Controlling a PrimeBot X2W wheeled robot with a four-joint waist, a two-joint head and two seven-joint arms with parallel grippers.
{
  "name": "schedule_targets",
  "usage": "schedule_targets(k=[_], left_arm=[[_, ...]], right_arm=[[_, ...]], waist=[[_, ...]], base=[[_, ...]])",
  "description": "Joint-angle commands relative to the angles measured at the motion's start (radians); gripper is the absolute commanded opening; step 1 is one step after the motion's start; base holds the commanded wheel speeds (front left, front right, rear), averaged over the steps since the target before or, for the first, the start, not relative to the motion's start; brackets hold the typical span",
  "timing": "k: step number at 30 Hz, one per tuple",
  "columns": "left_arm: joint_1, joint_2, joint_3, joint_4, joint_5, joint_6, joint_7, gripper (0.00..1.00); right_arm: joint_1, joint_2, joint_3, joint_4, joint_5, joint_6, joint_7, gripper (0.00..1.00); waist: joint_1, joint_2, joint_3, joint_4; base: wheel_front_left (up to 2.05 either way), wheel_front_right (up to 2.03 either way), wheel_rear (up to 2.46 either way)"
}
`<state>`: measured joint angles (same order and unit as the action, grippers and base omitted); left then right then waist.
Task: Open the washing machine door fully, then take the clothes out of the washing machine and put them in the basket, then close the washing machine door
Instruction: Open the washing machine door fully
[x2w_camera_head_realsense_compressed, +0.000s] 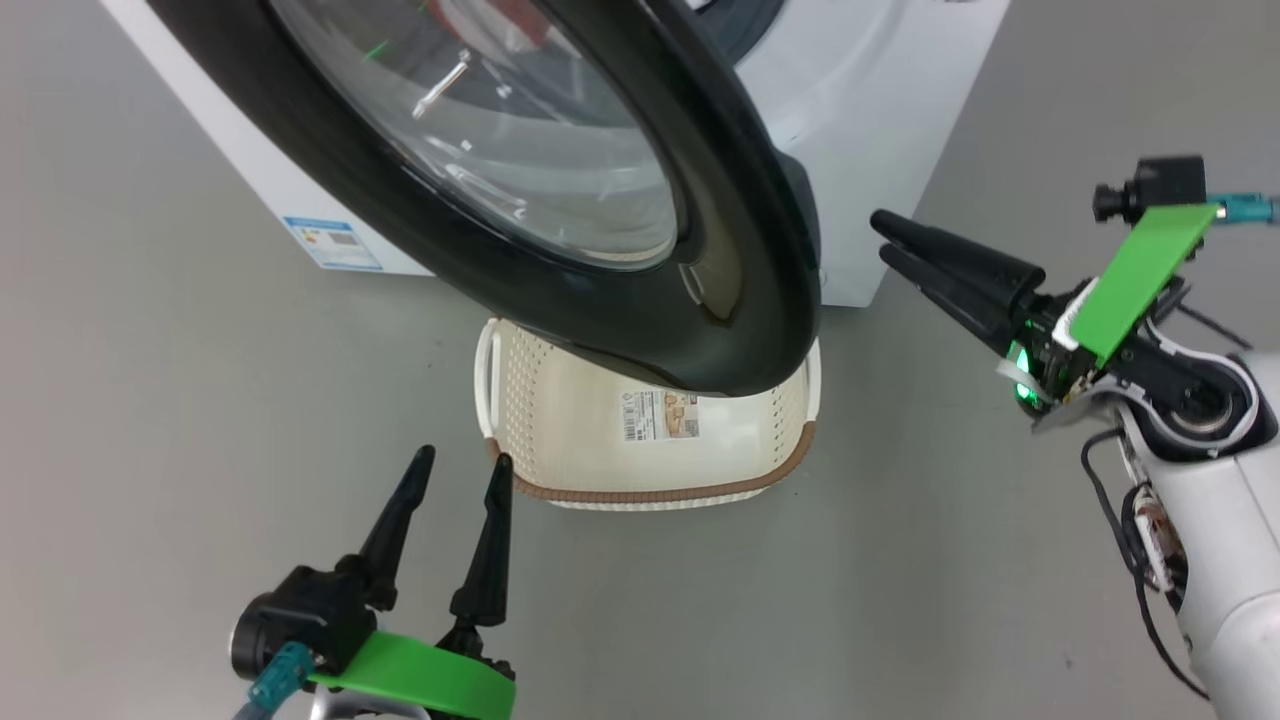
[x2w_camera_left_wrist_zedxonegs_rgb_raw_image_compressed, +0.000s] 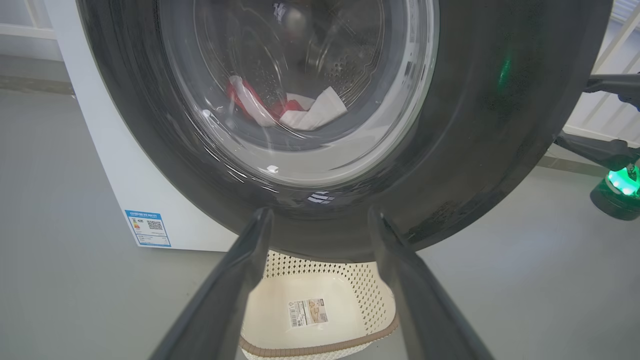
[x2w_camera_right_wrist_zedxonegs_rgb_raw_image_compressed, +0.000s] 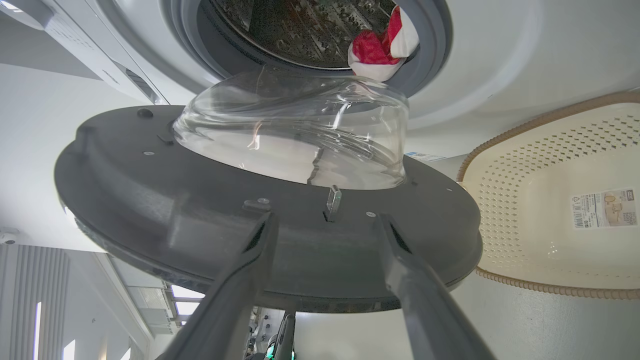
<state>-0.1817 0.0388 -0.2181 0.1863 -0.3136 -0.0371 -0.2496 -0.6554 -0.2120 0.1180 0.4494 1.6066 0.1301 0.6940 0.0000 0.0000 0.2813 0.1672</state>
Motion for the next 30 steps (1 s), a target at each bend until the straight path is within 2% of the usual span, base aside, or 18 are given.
schedule_targets(k=[1, 9, 30], left_arm=[[0.008, 0.011, 0.041, -0.019, 0.014, -0.006, -0.012, 1.0], [0.033, 0.011, 0.075, -0.014, 0.026, -0.016, -0.012, 1.0], [0.075, 0.011, 0.132, 0.003, 0.046, -0.034, -0.012, 1.0]], right_arm=[[0.024, 0.01, 0.0, -0.019, -0.008, 0.001, -0.013, 1.0], [0.142, 0.034, -0.018, -0.003, -0.014, 0.001, -0.056, 1.0], [0.357, 0.036, -0.019, 0.036, -0.091, 0.001, -0.201, 1.0]], waist=[[0.0, 0.0, -0.017, -0.019], [0.0, 0.0, -0.048, -0.06], [0.0, 0.0, -0.089, -0.136]], base=[[0.0, 0.0, 0.0], [0.0, 0.0, 0.0], [0.0, 0.0, 0.0]])
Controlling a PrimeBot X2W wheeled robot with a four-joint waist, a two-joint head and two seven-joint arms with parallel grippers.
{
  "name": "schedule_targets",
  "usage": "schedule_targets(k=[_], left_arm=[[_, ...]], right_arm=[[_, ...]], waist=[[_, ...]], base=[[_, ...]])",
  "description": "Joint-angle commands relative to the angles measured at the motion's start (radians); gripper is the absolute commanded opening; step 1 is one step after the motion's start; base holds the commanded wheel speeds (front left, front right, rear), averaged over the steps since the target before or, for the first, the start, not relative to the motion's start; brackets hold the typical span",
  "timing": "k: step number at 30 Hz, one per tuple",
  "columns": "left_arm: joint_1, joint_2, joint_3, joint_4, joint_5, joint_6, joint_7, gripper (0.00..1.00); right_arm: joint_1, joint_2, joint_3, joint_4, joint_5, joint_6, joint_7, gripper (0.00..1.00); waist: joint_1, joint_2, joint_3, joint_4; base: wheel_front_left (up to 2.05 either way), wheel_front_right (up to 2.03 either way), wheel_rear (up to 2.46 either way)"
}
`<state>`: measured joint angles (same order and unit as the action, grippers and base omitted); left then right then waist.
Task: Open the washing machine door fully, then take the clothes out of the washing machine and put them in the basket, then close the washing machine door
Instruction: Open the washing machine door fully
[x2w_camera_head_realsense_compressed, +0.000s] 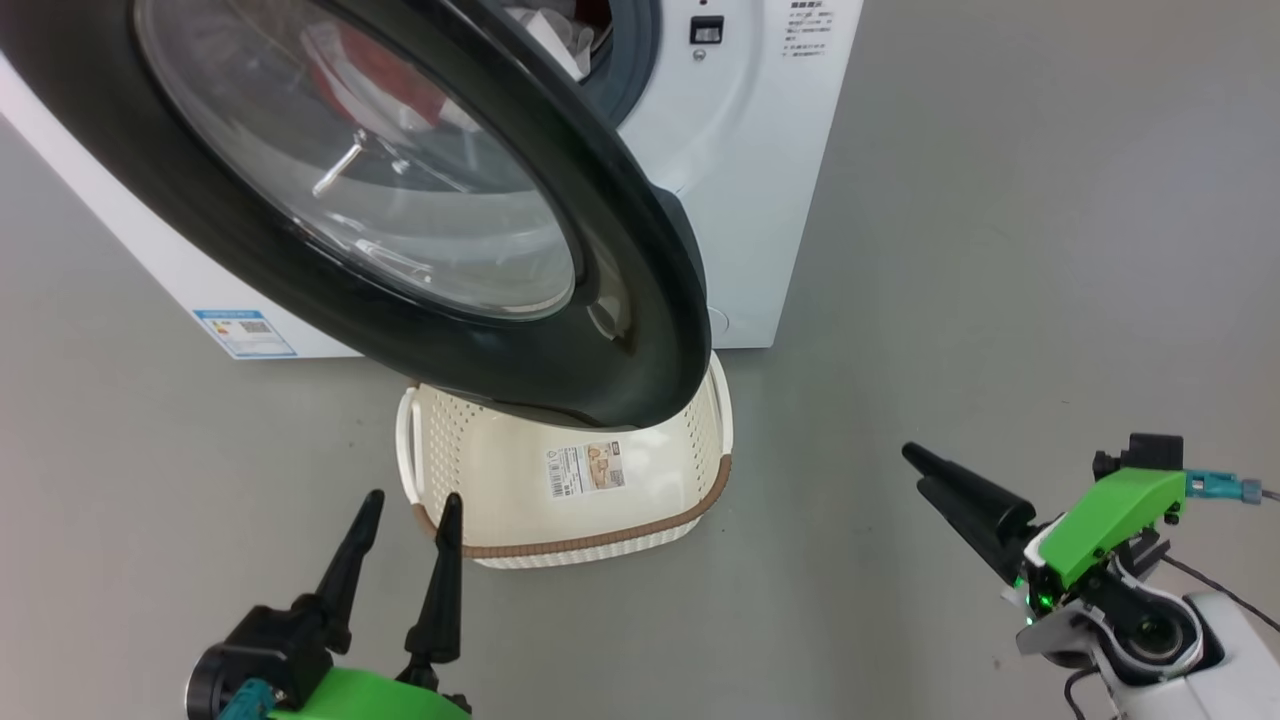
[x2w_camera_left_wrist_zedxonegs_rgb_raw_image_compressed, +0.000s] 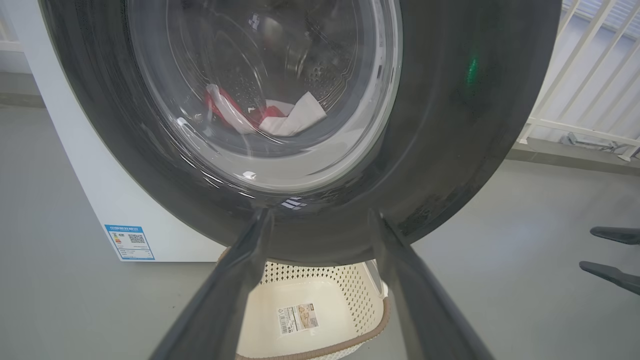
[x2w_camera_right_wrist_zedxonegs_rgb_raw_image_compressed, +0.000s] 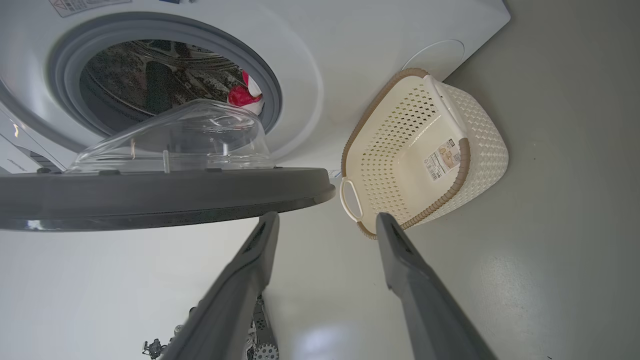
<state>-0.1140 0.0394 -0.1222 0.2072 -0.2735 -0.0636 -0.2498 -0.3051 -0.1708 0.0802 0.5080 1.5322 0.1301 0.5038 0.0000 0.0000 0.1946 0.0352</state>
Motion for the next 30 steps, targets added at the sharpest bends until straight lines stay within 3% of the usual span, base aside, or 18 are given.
schedule_targets(k=[1, 13, 30], left_arm=[[0.008, 0.011, 0.036, -0.017, 0.006, -0.009, -0.012, 1.0], [0.019, 0.011, 0.046, -0.001, 0.006, -0.013, -0.012, 1.0], [0.028, 0.011, 0.051, 0.019, 0.002, -0.017, -0.012, 1.0]], right_arm=[[0.015, -0.009, 0.026, -0.027, -0.032, 0.001, -0.026, 1.0], [0.086, -0.07, 0.149, -0.054, -0.189, 0.001, -0.28, 1.0], [0.095, -0.224, 0.472, 0.005, -0.424, 0.001, -0.738, 1.0]], waist=[[0.0, 0.0, -0.004, -0.006], [0.0, 0.0, -0.016, -0.016], [0.0, 0.0, -0.033, -0.012]], base=[[0.0, 0.0, 0.0], [0.0, 0.0, 0.0], [0.0, 0.0, 0.0]])
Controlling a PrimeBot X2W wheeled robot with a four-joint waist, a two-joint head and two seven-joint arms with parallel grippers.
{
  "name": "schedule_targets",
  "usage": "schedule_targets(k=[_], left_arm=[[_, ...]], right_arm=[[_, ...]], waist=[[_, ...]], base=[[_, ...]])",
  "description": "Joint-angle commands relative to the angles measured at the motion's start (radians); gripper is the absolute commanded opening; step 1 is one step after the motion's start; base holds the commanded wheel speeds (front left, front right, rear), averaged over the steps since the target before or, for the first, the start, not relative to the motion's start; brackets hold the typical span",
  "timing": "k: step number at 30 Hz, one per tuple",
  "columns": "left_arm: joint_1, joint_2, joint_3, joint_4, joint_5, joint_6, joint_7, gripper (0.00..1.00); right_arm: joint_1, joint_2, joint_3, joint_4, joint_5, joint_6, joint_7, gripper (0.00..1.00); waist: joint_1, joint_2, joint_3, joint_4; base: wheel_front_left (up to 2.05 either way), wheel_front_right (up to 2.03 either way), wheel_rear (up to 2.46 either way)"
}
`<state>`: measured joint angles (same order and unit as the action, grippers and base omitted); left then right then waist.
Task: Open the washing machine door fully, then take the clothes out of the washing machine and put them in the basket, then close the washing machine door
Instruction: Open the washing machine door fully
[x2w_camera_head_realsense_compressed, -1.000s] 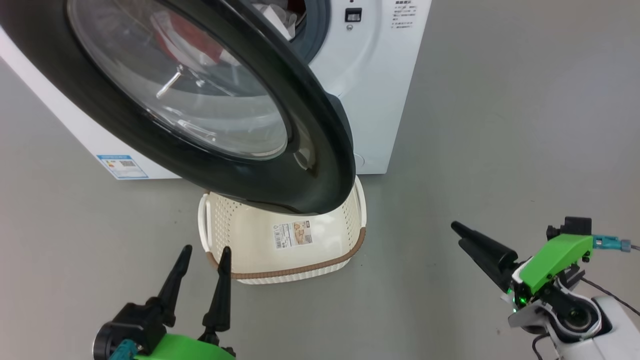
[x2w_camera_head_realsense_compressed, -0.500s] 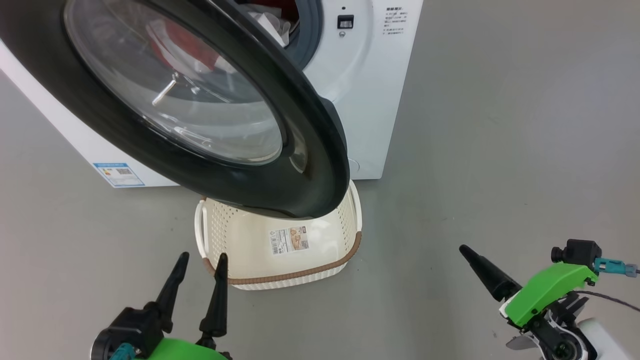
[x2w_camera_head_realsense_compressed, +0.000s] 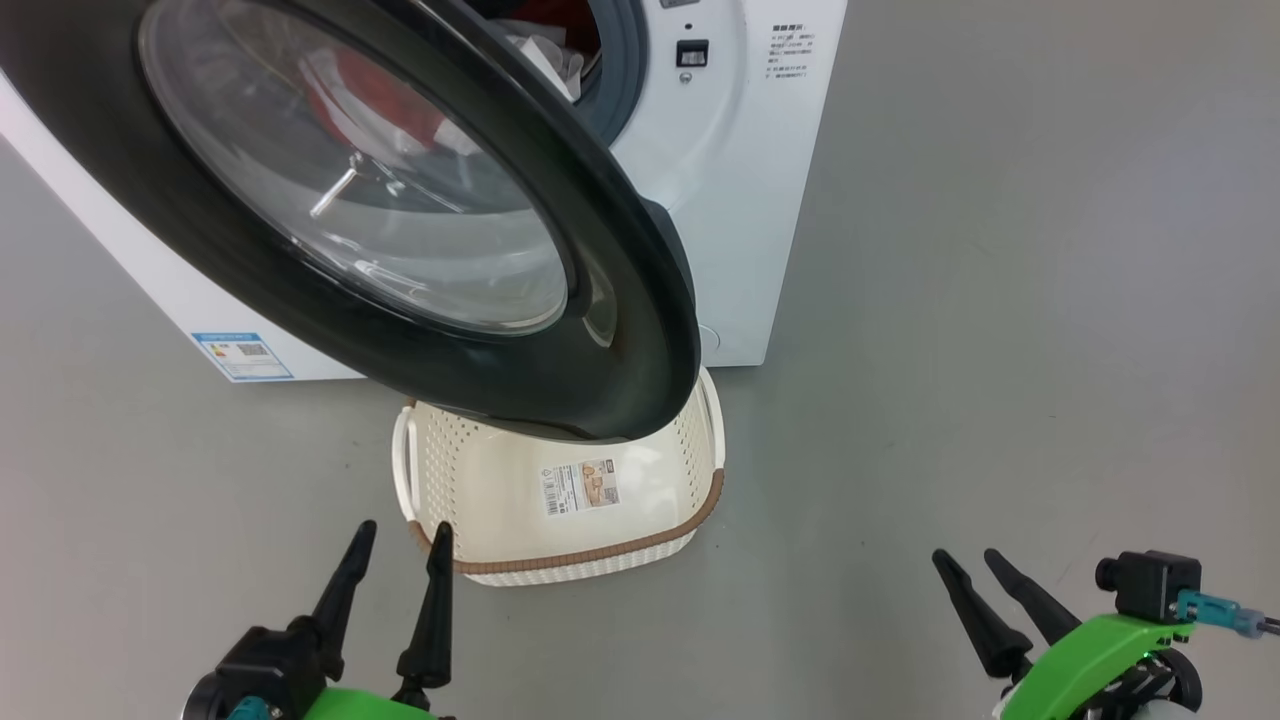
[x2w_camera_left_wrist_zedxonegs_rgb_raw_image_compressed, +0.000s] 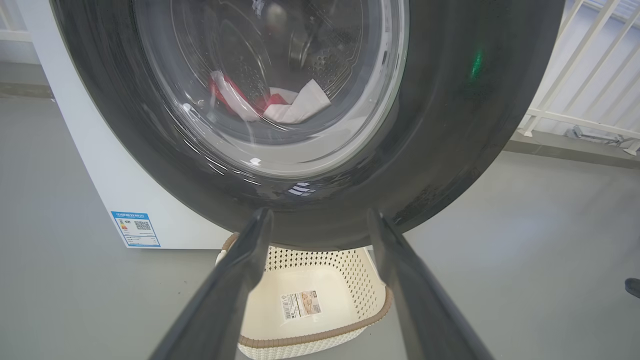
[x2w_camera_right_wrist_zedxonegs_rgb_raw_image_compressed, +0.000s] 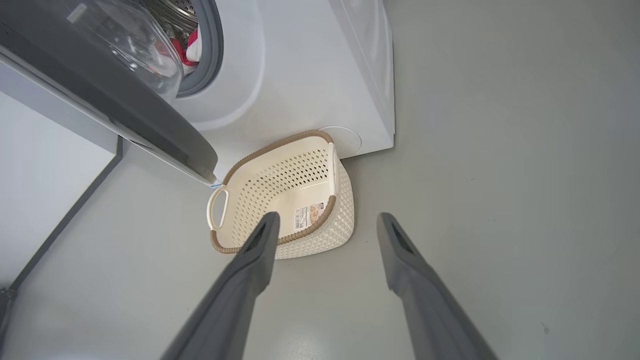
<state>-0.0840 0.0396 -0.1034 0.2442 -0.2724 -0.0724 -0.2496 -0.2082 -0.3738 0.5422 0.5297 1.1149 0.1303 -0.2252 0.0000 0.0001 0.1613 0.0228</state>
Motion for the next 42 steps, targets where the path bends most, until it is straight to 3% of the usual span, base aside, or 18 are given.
schedule_targets(k=[1, 4, 12, 21, 28, 42], left_arm=[[-0.001, 0.011, 0.033, -0.018, 0.0, -0.008, -0.012, 1.0], [-0.001, 0.011, 0.034, -0.019, 0.0, -0.006, -0.012, 1.0], [-0.004, 0.011, 0.038, -0.023, -0.002, -0.003, -0.012, 1.0], [-0.009, 0.011, 0.036, -0.03, -0.003, -0.002, -0.012, 1.0], [-0.005, 0.011, 0.036, -0.046, -0.001, 0.001, -0.012, 1.0], [-0.003, 0.011, 0.033, -0.05, 0.0, 0.002, -0.012, 1.0]], right_arm=[[-0.006, -0.027, 0.027, -0.008, -0.03, 0.0, -0.021, 1.0], [-0.016, -0.028, 0.016, 0.006, -0.088, 0.0, -0.035, 1.0], [0.068, 0.052, -0.243, -0.11, -0.387, 0.0, -0.036, 1.0], [0.163, 0.155, -0.439, -0.263, -0.624, 0.0, -0.036, 1.0], [0.221, 0.198, -0.496, -0.337, -0.688, 0.0, -0.036, 1.0], [0.232, 0.213, -0.508, -0.347, -0.703, 0.0, -0.037, 1.0]], waist=[[0.0, -0.0001, 0.0, -0.001], [0.0, -0.0001, 0.0, -0.003], [0.0, -0.0001, 0.006, -0.007], [0.0, -0.0001, 0.01, -0.004], [0.0, -0.0001, 0.007, -0.002], [0.0, -0.0001, 0.008, -0.002]], base=[[0.0, 0.0, 0.0], [0.0, 0.0, 0.0], [0.0, 0.0, 0.0], [0.0, 0.0, 0.0], [0.0, 0.0, 0.0], [0.0, 0.0, 0.0]])
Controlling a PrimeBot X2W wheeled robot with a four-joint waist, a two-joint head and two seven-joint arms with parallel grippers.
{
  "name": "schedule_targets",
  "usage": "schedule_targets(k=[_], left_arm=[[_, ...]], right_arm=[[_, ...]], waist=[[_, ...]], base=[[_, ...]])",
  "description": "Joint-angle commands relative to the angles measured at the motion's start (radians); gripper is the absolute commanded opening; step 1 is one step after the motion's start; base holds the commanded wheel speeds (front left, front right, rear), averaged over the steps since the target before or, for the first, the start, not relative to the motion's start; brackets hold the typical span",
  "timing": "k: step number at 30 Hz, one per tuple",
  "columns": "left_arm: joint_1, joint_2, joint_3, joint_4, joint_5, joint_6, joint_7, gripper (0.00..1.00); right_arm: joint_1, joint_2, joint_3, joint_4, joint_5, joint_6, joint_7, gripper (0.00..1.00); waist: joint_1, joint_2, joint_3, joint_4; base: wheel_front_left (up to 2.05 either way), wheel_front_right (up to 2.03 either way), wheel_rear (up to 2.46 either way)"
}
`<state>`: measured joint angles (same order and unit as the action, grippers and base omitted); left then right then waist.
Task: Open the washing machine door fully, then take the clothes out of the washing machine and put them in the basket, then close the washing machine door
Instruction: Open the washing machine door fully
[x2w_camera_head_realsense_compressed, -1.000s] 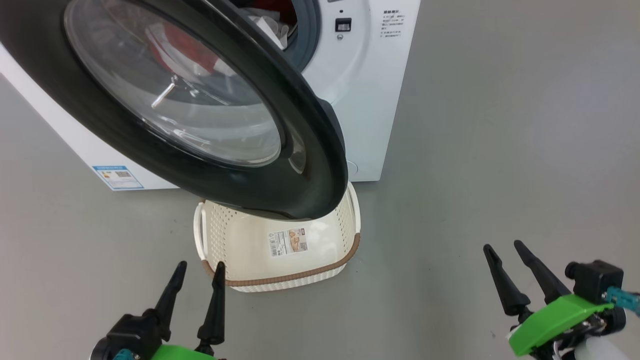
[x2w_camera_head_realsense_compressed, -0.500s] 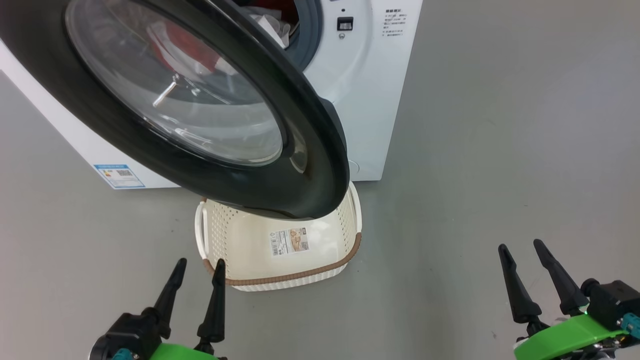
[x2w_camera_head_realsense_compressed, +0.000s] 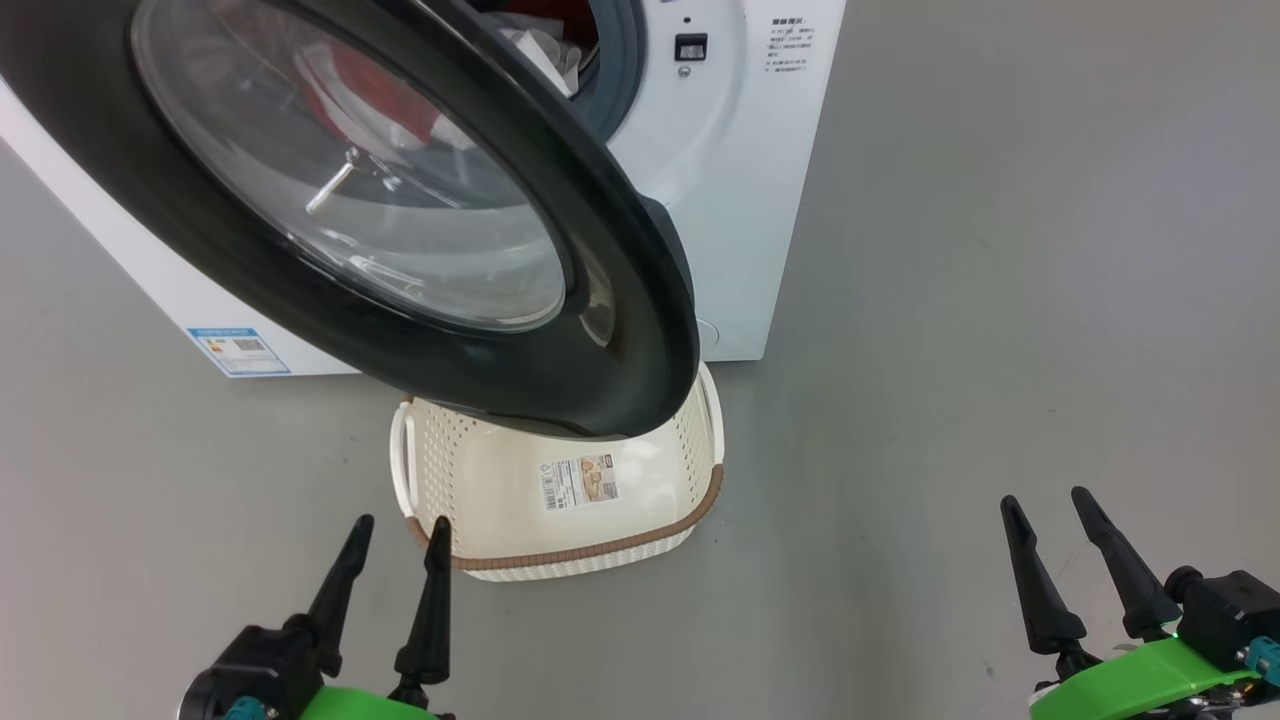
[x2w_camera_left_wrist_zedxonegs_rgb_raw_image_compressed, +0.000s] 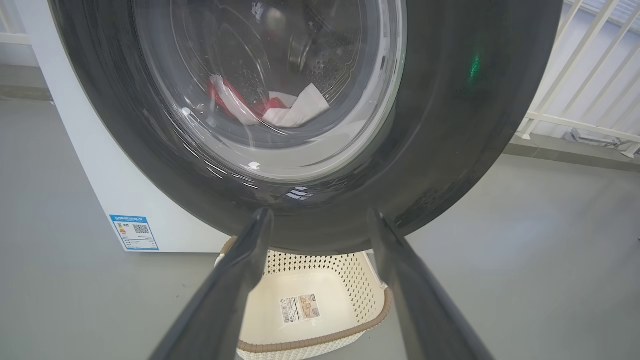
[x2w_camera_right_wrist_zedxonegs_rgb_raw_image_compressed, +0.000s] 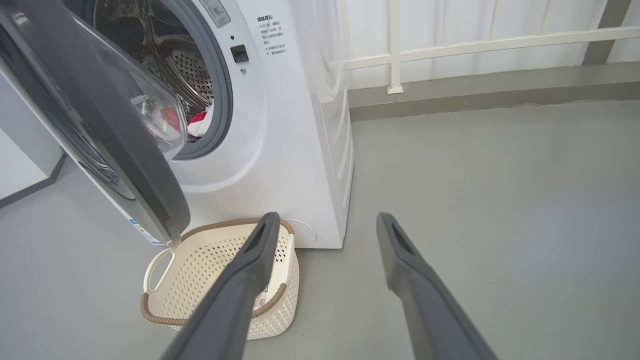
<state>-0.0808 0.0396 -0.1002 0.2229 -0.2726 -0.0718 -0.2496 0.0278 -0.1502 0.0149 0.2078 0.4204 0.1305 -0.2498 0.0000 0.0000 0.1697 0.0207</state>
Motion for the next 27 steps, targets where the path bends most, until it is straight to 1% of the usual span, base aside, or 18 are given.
schedule_targets(k=[1, 12, 13, 14, 15, 16, 22, 27], left_arm=[[-0.006, 0.011, 0.029, -0.03, 0.0, 0.002, -0.012, 1.0], [-0.012, 0.011, 0.026, -0.03, -0.001, 0.001, -0.012, 1.0], [-0.012, 0.011, 0.026, -0.03, -0.001, 0.001, -0.012, 1.0], [-0.011, 0.011, 0.025, -0.03, -0.001, 0.001, -0.012, 1.0], [-0.011, 0.011, 0.025, -0.031, -0.001, 0.001, -0.012, 1.0], [-0.011, 0.011, 0.024, -0.031, -0.001, 0.001, -0.012, 1.0], [-0.015, 0.011, 0.013, -0.033, -0.005, 0.002, -0.012, 1.0], [-0.018, 0.011, -0.002, -0.032, -0.01, 0.002, -0.012, 1.0]], right_arm=[[-0.006, -0.012, 0.019, -0.025, -0.007, 0.0, -0.012, 1.0], [-0.024, -0.014, 0.022, -0.026, 0.02, 0.0, -0.012, 1.0], [-0.028, -0.014, 0.028, -0.025, 0.032, 0.0, -0.012, 0.83], [-0.033, -0.014, 0.031, -0.027, 0.044, 0.0, -0.012, 0.46], [-0.039, -0.014, 0.034, -0.031, 0.055, 0.0, -0.012, 0.24], [-0.046, -0.013, 0.035, -0.034, 0.069, 0.0, -0.012, 0.0], [-0.112, -0.018, 0.059, -0.076, 0.168, 0.0, -0.012, 0.0], [-0.204, 0.003, 0.068, -0.089, 0.335, 0.0, -0.012, 0.0]], waist=[[0.0, 0.0, 0.001, 0.0], [0.0, 0.0, 0.009, 0.009], [0.0, 0.0, 0.009, 0.009], [0.0, 0.0, 0.009, 0.009], [0.0, 0.0, 0.009, 0.01], [0.0, 0.0, 0.009, 0.01], [0.0, 0.0, 0.016, 0.018], [0.0, 0.0, 0.024, 0.033]], base=[[0.0, 0.0, 0.0], [0.0, 0.0, 0.0], [0.0, 0.0, 0.0], [0.0, 0.0, 0.0], [0.0, 0.0, 0.0], [0.0, 0.0, 0.0], [0.0, 0.0, 0.0], [0.0, 0.0, 0.0]])
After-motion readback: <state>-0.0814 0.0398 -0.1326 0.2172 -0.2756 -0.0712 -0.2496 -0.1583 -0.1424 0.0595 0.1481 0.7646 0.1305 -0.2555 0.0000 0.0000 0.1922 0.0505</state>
